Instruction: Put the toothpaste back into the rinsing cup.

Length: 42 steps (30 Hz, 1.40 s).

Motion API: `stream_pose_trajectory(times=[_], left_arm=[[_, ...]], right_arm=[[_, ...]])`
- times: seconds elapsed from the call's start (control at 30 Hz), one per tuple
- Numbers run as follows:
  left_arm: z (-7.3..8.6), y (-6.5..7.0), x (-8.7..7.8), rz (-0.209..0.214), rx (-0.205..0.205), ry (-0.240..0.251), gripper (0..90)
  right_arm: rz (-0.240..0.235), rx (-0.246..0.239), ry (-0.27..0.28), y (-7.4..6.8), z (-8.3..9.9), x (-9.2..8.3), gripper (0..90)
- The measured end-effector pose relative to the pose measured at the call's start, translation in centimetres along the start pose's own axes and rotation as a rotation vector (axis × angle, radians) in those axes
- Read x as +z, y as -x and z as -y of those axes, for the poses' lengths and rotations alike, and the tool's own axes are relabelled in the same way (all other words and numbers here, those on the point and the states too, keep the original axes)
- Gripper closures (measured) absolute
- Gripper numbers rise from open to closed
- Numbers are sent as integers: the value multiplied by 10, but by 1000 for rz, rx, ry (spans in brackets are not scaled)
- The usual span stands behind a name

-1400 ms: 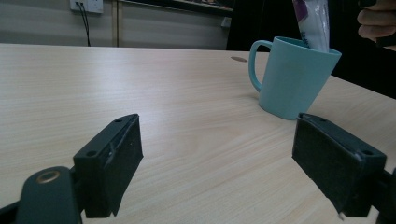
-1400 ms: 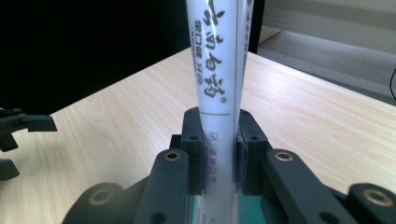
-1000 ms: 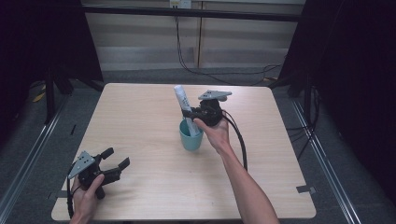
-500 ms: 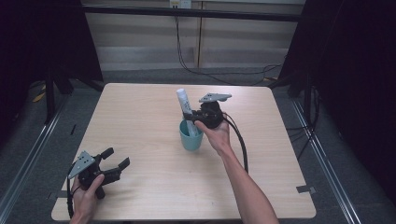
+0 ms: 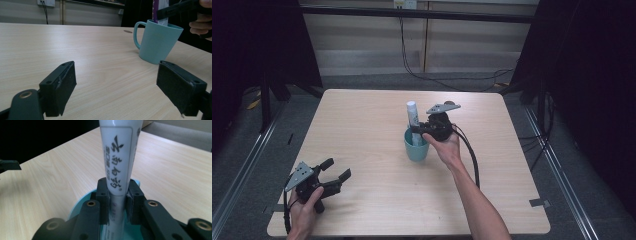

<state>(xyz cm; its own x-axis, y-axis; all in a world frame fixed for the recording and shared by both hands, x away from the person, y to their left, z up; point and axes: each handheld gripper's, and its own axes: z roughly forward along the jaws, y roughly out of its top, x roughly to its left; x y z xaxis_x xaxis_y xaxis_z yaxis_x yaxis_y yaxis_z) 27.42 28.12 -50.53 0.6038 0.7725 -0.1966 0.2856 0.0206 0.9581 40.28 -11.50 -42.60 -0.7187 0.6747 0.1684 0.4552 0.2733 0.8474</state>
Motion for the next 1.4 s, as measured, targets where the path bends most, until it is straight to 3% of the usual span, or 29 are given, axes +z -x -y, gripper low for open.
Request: stream_pose_trajectory(times=[0.67, 0.8, 1.03, 1.2, 1.4], left_arm=[[0, -1, 0, -1, 1, -10, 159], [0, -1, 0, -4, -2, -11, 159], [0, -1, 0, -6, -1, -11, 159], [0, -1, 0, -7, -3, -11, 158], [0, 0, 0, -7, 7, -7, 159]], right_arm=[[2, 18, 13, 3, 2, -3, 701], [-21, 36, 47, 3, 0, -6, 625], [-10, 46, 63, 1, -3, -10, 447], [-15, 79, 86, 1, -4, -12, 286], [-1, 89, 86, -2, -6, -17, 178]])
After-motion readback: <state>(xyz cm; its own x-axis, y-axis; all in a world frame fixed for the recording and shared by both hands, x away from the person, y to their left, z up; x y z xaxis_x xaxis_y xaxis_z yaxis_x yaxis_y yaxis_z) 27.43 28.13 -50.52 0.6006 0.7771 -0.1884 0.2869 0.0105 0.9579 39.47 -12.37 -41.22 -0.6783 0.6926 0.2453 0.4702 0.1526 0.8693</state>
